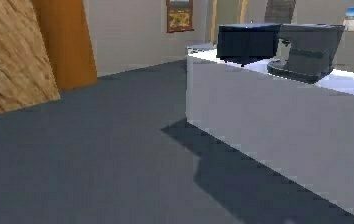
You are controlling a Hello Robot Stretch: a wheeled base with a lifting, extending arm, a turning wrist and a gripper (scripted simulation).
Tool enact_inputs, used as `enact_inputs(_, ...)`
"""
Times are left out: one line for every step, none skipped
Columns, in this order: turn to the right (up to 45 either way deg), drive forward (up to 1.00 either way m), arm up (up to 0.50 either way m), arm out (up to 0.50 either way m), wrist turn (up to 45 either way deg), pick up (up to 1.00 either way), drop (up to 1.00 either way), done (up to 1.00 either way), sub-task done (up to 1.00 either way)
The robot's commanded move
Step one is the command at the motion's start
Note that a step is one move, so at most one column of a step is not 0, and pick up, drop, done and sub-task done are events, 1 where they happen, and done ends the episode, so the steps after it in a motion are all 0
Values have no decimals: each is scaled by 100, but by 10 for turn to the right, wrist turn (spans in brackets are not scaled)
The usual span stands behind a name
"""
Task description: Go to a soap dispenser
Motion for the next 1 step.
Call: enact_inputs(0,100,0,0,0,0,0,0,0)
